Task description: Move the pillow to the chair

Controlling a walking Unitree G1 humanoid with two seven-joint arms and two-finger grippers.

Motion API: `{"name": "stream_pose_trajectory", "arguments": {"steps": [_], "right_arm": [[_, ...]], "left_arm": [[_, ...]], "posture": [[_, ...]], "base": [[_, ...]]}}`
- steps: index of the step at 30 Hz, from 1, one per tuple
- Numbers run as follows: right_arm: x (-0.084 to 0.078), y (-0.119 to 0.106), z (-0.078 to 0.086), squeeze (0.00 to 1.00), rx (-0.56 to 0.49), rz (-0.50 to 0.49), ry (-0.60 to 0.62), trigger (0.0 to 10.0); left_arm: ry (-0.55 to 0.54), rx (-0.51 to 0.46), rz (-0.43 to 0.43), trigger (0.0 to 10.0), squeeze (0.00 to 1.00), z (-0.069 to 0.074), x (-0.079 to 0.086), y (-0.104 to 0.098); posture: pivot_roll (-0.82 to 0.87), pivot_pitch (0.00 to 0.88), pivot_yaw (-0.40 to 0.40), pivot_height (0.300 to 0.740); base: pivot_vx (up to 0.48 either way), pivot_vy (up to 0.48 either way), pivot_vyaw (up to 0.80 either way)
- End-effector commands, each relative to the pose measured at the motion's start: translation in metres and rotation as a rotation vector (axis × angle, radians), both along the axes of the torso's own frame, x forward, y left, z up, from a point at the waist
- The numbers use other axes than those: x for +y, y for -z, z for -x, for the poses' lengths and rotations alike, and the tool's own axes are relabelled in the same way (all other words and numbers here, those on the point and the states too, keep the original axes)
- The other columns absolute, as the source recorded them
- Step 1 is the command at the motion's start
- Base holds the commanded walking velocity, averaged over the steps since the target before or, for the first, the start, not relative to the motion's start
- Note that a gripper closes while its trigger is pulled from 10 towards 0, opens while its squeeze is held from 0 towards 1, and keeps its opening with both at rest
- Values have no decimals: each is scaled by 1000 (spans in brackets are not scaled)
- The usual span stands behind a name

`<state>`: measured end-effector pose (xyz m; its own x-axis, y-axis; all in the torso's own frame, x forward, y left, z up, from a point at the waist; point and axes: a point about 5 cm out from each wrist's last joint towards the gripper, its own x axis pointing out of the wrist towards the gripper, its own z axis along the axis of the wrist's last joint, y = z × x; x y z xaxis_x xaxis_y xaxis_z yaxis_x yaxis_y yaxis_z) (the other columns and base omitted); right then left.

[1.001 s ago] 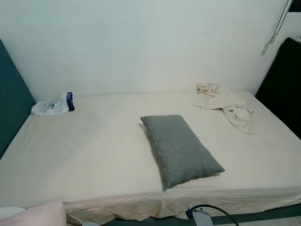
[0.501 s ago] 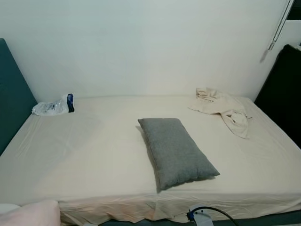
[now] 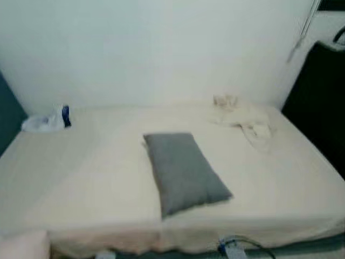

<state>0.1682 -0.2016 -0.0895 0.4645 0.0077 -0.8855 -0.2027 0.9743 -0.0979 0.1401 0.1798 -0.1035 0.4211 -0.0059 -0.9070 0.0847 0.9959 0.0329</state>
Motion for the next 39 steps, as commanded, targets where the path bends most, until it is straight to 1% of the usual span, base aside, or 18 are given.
{"name": "stream_pose_trajectory", "arguments": {"steps": [1, 12, 22, 27, 32, 35, 37, 39], "right_arm": [[10, 1, -2, 0, -6, -27, -9, 10000], [9, 1, 0, 0, -1, -20, -23, 10000], [7, 2, 2, 0, 3, -13, -21, 10000], [6, 2, 2, 0, 4, -10, -19, 10000], [6, 2, 2, 0, 4, -7, -21, 10000], [5, 1, 1, 0, -13, -13, 3, 10000], [3, -1, -2, 0, -43, -31, 54, 10000], [3, -1, -2, 0, -43, -31, 54, 10000]], "left_arm": [[-13, 27, -7, 10000, 0, 7, 5, 2], [-29, 32, -2, 10000, 0, 10, 4, 3], [-33, 30, -3, 10000, 0, 10, 3, 3], [-18, 21, -3, 10000, 0, 7, 4, 2], [-38, 4, 0, 10000, 0, 3, 5, 0], [-44, -15, 9, 10000, 0, 0, 4, -1], [-54, -29, 18, 10000, 0, -3, 3, -2], [-54, -29, 18, 10000, 0, -3, 3, -2]], "posture": [[-30, 0, 10, 740], [-23, 0, 3, 740], [-33, 0, 8, 740], [-36, 0, 12, 740], [-37, 0, 12, 740], [-36, 0, 12, 740], [-37, 0, 13, 740], [-37, 0, 13, 740]], "base": [[0, -428, 0], [0, -418, 0], [0, 0, 0], [0, 0, 0], [0, 0, 0], [0, 0, 0], [0, 0, 0], [0, 0, 0]]}}
